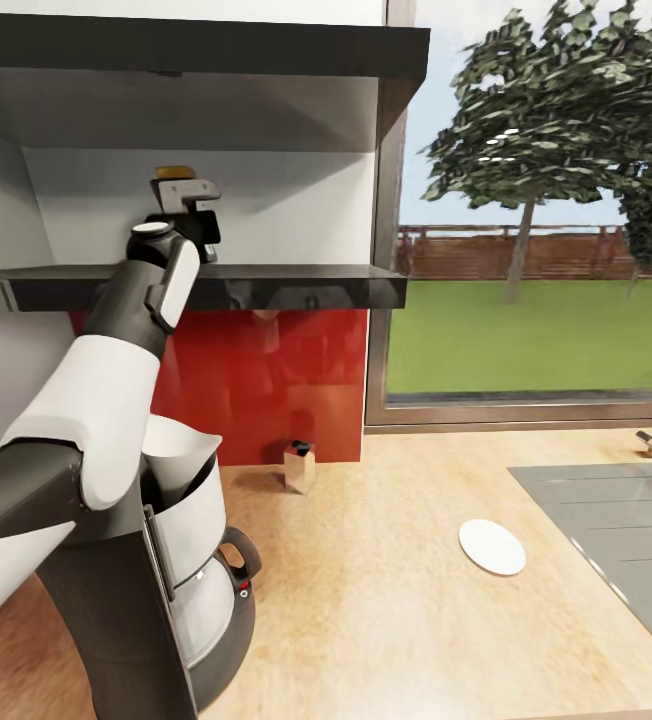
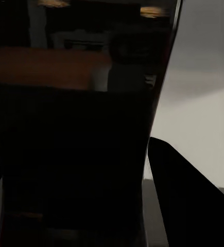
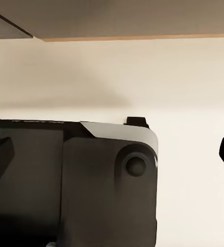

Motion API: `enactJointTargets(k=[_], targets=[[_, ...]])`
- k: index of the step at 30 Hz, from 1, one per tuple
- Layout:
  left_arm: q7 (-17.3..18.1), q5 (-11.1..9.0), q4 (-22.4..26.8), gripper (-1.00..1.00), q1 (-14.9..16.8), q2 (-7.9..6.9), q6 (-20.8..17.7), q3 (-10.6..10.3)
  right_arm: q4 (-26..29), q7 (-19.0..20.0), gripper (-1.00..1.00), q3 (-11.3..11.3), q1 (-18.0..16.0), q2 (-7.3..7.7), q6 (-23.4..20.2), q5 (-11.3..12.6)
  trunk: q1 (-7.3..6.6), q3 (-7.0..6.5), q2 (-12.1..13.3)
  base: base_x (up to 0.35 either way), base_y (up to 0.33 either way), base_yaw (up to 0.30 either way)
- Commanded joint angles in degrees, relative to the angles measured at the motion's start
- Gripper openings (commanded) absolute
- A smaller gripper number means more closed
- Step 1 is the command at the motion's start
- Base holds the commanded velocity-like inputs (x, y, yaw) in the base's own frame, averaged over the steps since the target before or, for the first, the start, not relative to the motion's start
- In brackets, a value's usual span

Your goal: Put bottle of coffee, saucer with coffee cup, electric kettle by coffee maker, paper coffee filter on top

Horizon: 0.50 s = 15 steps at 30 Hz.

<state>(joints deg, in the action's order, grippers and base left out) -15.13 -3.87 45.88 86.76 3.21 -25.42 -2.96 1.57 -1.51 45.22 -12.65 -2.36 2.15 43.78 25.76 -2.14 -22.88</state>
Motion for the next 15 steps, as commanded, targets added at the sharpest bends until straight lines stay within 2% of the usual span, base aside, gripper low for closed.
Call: enactJointTargets(k=[1, 5, 15], targets=[[-0.36, -0.32, 0.15, -1.0, 0.22, -0.01, -1.16, -0.2, 0.0, -0.16, 1.0, 0.48, -0.01, -0.01, 0.14, 0.5, 0.02, 0.03, -0.04, 0.0, 0.0, 0.0], [-0.41, -0.41, 1.45, -1.0, 1.47, 0.06, -4.23, -0.2, -0.04, -0.16, 1.0, 0.48, -0.01, -0.01, 0.14, 0.51, 0.02, 0.03, -0.04, 0.0, 0.0, 0.0], [0.13, -0.43, 3.96, -1.0, 1.72, -0.19, -5.82, -0.35, 0.04, -0.16, 1.0, 0.48, -0.01, -0.01, 0.14, 0.52, 0.02, 0.03, -0.04, 0.0, 0.0, 0.0]])
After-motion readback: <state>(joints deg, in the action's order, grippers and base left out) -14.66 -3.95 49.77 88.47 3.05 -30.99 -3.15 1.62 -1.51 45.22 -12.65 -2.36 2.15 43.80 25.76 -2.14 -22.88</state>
